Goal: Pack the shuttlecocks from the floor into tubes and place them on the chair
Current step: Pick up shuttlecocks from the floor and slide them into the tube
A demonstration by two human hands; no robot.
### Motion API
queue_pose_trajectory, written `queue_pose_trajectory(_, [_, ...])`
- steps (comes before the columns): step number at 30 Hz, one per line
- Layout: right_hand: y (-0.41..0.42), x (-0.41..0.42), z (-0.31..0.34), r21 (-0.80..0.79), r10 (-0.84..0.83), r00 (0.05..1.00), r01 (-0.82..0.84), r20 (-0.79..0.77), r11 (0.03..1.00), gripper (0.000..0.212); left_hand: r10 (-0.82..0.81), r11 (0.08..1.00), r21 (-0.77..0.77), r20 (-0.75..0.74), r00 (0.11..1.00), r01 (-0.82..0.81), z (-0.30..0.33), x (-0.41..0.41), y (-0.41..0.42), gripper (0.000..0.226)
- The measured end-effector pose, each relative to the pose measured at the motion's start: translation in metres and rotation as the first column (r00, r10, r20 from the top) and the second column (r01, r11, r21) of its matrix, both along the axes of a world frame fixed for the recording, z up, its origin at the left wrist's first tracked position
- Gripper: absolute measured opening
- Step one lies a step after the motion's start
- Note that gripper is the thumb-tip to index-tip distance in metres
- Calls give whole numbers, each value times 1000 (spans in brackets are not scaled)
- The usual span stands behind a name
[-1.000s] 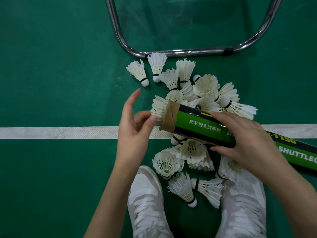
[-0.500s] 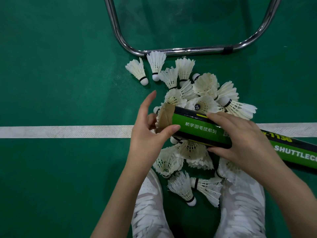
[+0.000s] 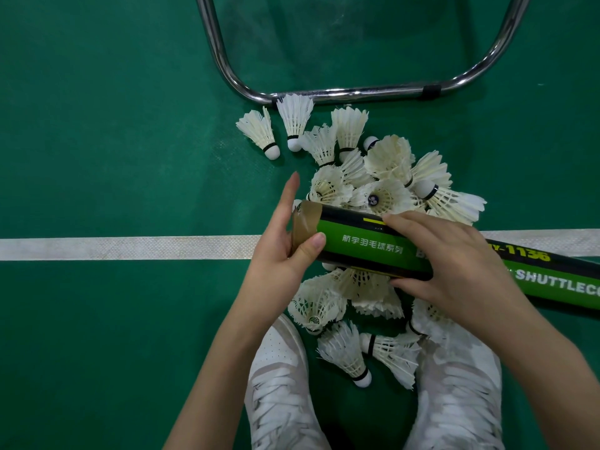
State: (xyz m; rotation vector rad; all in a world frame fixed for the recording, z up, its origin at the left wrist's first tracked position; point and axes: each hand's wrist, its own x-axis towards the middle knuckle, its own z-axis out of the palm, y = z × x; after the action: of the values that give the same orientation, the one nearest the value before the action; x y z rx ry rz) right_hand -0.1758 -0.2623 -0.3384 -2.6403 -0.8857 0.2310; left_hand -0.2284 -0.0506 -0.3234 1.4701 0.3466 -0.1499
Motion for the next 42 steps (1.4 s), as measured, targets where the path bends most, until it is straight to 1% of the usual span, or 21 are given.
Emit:
queue_pose_trajectory(2, [0,0,0,8,-6,1000,6,-8,1000,90,5,999,43,-3,1000,-5,3,0,-1,72])
queue_pose_trajectory(6, [-2,0,-1,17,-9,1000,9,-6,1000,90,-3,976,216,-6,1000,4,7,2,-4,80])
queue_pose_trajectory(8, [-2,0,-2,22,-5,1000,5,-5,1000,90,-3,967,255,0,1000,3,6,3,-4,82])
queue_pose_trajectory(14, [-2,-1,-2,29,2,1000,-2,-8,1000,90,2,979,206,13,1000,-4,5,2,-4,83])
queue_pose_trajectory(24, [0,-3,-3,27,24,1000,-25,12,999,89,-101,989,109,4,995,99,1,2,1,83])
queue_pose_trajectory(29, [0,-2,-3,18,16,1000,-16,9,1000,88,-46,989,138,8,999,44,4,2,-1,85])
queue_pose_trajectory(32, [1,-1,-2,20,11,1000,-11,7,1000,88,-12,989,150,14,1000,10,4,2,-1,81])
queue_pose_trajectory(35, [2,3,1,27,12,1000,-13,15,1000,89,-18,988,154,19,1000,15,5,4,-1,79])
queue_pose_trajectory(39, [6,6,7,46,14,999,-16,34,999,87,-38,987,159,36,999,31,10,9,3,82])
queue_pose_trajectory(42, [9,13,15,38,7,997,-10,78,999,88,6,987,162,69,998,-17,16,16,3,84])
